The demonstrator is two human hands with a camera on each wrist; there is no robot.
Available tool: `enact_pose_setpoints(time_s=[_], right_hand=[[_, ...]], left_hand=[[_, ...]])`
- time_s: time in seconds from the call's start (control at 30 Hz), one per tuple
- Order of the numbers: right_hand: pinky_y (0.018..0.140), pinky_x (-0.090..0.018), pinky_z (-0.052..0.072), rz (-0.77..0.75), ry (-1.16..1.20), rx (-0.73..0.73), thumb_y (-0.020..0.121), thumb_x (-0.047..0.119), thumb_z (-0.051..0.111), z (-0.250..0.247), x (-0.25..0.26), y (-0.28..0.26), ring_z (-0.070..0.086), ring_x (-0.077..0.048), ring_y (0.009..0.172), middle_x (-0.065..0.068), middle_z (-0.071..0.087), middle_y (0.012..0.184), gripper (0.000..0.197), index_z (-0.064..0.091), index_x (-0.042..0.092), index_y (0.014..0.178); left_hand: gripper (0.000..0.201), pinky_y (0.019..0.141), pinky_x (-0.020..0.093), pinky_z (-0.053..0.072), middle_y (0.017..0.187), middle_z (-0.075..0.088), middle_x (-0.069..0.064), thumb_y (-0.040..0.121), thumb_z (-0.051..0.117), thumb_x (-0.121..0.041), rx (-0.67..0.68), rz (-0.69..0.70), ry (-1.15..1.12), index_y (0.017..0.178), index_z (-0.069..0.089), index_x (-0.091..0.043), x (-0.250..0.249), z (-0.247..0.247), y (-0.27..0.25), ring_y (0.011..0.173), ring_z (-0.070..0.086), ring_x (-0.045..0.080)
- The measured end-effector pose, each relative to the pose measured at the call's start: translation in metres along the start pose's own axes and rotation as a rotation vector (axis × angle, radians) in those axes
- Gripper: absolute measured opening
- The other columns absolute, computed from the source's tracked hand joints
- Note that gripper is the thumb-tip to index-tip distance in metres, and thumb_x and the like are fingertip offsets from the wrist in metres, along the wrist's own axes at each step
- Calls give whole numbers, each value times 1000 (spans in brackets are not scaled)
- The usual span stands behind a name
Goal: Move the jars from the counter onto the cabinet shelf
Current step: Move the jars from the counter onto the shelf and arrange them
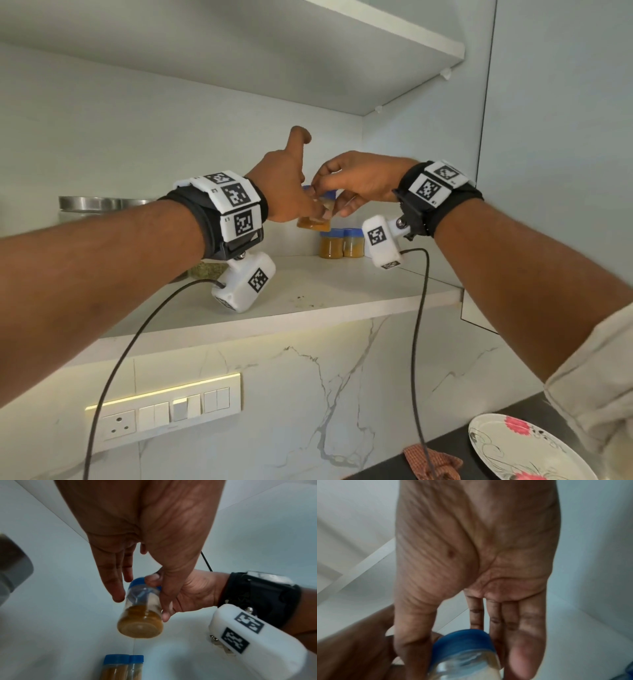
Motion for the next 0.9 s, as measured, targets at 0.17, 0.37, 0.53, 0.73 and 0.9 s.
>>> enact_pose_setpoints(time_s=[0.17, 0.37, 0.53, 0.73, 0.9], right_hand=[[82, -32, 59, 204, -250, -127, 78, 62, 86, -24, -49, 20, 80, -21, 105, -8, 81, 113, 67, 74, 10, 118], [94, -49, 65, 417, -589, -137, 65, 63, 92, -33, -114, 45, 81, -31, 96, -8, 80, 85, 61, 78, 12, 94], [77, -41, 66, 359, -844, -150, 56, 60, 92, -28, -115, 68, 75, -27, 74, -3, 75, 78, 49, 72, 19, 73], [70, -40, 67, 313, -988, -225, 57, 50, 97, -38, -119, 80, 73, -27, 67, -4, 71, 71, 49, 68, 15, 76], [71, -42, 68, 299, -969, -228, 59, 50, 97, -37, -120, 74, 74, -28, 67, -4, 73, 71, 46, 67, 17, 71]], left_hand=[[70, 85, 33, 55, 101, 74, -3, 69, 81, -67, 412, -67, 294, 120, 64, -21, -3, 22, -31, 89, 71, 19], [39, 92, 36, 62, 99, 78, -9, 80, 77, -57, 776, -90, 238, 100, 80, -24, -7, 48, -67, 95, 77, 14], [33, 92, 33, 62, 89, 79, -12, 79, 80, -53, 861, -90, 222, 95, 83, -24, -9, 52, -76, 95, 77, 13], [27, 89, 29, 62, 87, 79, -10, 77, 84, -49, 856, -87, 229, 89, 83, -26, -9, 53, -76, 95, 76, 12], [25, 86, 26, 62, 82, 79, -12, 76, 85, -48, 850, -108, 206, 86, 83, -26, -7, 54, -76, 92, 76, 10]])
Point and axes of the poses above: each hand's wrist, its own y-axis towards the middle knuckle, its own z-axis out of the palm, x = y × z, the point moved 9 cm from there along y, towards the middle knuckle
